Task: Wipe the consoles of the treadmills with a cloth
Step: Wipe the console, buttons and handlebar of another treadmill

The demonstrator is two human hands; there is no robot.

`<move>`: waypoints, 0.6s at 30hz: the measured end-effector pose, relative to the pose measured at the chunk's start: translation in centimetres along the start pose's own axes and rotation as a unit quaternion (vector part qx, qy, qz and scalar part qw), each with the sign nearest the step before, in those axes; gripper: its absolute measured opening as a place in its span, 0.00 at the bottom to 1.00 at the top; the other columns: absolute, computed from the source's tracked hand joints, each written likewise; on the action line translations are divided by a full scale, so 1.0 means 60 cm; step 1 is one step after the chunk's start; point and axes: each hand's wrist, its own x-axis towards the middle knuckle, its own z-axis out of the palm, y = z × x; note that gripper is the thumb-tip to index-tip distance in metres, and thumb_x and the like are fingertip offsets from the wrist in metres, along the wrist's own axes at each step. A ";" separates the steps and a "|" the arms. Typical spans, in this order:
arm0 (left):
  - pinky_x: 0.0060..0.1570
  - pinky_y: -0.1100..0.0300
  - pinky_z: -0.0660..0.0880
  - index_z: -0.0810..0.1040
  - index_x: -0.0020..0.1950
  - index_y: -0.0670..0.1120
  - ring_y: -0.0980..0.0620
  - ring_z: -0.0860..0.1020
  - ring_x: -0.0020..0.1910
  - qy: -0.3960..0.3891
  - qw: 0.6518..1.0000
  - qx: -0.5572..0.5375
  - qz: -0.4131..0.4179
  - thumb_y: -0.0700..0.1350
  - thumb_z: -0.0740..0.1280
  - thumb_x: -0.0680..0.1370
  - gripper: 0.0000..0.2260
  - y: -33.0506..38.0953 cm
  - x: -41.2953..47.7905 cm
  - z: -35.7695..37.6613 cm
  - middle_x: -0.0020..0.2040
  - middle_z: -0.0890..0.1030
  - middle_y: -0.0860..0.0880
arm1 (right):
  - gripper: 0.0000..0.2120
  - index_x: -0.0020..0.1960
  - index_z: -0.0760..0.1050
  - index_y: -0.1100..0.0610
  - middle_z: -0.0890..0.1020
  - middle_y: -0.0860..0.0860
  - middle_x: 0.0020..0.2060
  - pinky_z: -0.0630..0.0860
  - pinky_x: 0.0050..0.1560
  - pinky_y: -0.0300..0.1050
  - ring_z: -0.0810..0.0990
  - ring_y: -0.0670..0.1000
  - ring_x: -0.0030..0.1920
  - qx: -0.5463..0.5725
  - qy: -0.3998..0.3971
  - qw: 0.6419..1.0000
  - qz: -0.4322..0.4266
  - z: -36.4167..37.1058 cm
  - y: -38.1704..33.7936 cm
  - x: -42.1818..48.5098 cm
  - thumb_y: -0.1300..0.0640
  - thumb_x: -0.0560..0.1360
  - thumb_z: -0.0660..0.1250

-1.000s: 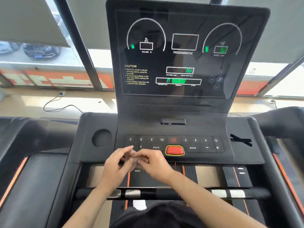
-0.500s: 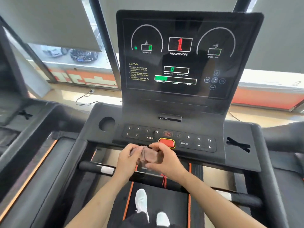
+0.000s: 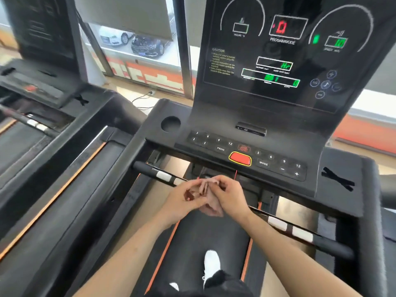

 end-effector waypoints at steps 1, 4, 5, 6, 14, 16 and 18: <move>0.61 0.52 0.79 0.82 0.63 0.56 0.53 0.84 0.57 0.002 1.000 0.017 -0.005 0.57 0.79 0.67 0.25 -0.005 -0.007 0.000 0.56 0.86 0.53 | 0.08 0.45 0.82 0.61 0.86 0.53 0.40 0.80 0.49 0.50 0.84 0.52 0.42 -0.011 0.012 1.000 -0.004 0.004 0.000 -0.008 0.59 0.80 0.68; 0.49 0.54 0.80 0.84 0.47 0.59 0.56 0.83 0.44 -0.005 0.999 0.054 0.001 0.58 0.76 0.68 0.09 -0.016 -0.016 0.004 0.44 0.87 0.54 | 0.14 0.39 0.82 0.55 0.85 0.49 0.35 0.78 0.45 0.48 0.80 0.45 0.37 -0.009 0.030 0.999 0.020 0.012 0.002 -0.039 0.55 0.82 0.67; 0.47 0.50 0.79 0.84 0.44 0.58 0.55 0.81 0.41 -0.009 0.999 0.044 0.001 0.57 0.74 0.71 0.06 -0.018 -0.020 0.008 0.41 0.86 0.52 | 0.13 0.41 0.82 0.55 0.85 0.48 0.36 0.79 0.47 0.49 0.81 0.44 0.38 0.028 0.031 0.998 0.037 0.015 0.005 -0.050 0.54 0.82 0.67; 0.45 0.49 0.79 0.84 0.42 0.57 0.54 0.80 0.40 0.001 1.000 0.019 -0.002 0.55 0.74 0.73 0.04 -0.018 -0.023 0.015 0.39 0.85 0.50 | 0.10 0.46 0.83 0.55 0.86 0.49 0.40 0.80 0.50 0.50 0.83 0.46 0.42 0.080 0.027 0.995 0.058 0.015 0.004 -0.060 0.53 0.82 0.67; 0.52 0.54 0.82 0.84 0.56 0.45 0.49 0.86 0.47 -0.083 0.962 -0.248 -0.082 0.34 0.62 0.81 0.12 0.039 -0.014 0.067 0.49 0.87 0.45 | 0.14 0.58 0.82 0.54 0.87 0.52 0.48 0.81 0.45 0.40 0.85 0.46 0.44 0.046 0.090 0.993 0.057 -0.023 0.004 -0.119 0.66 0.75 0.74; 0.55 0.58 0.81 0.83 0.58 0.49 0.55 0.85 0.48 -0.056 0.992 -0.110 -0.019 0.34 0.65 0.80 0.14 0.032 0.002 0.071 0.50 0.87 0.49 | 0.12 0.53 0.83 0.56 0.86 0.55 0.37 0.77 0.30 0.41 0.82 0.48 0.31 0.033 0.131 0.988 0.078 -0.060 -0.008 -0.115 0.69 0.76 0.67; 0.61 0.58 0.78 0.83 0.62 0.52 0.59 0.82 0.54 -0.018 0.994 0.083 0.069 0.39 0.70 0.78 0.15 0.014 0.024 0.066 0.54 0.85 0.53 | 0.11 0.50 0.83 0.56 0.86 0.55 0.37 0.78 0.34 0.43 0.83 0.51 0.32 0.011 0.205 0.975 0.080 -0.112 -0.012 -0.102 0.68 0.76 0.66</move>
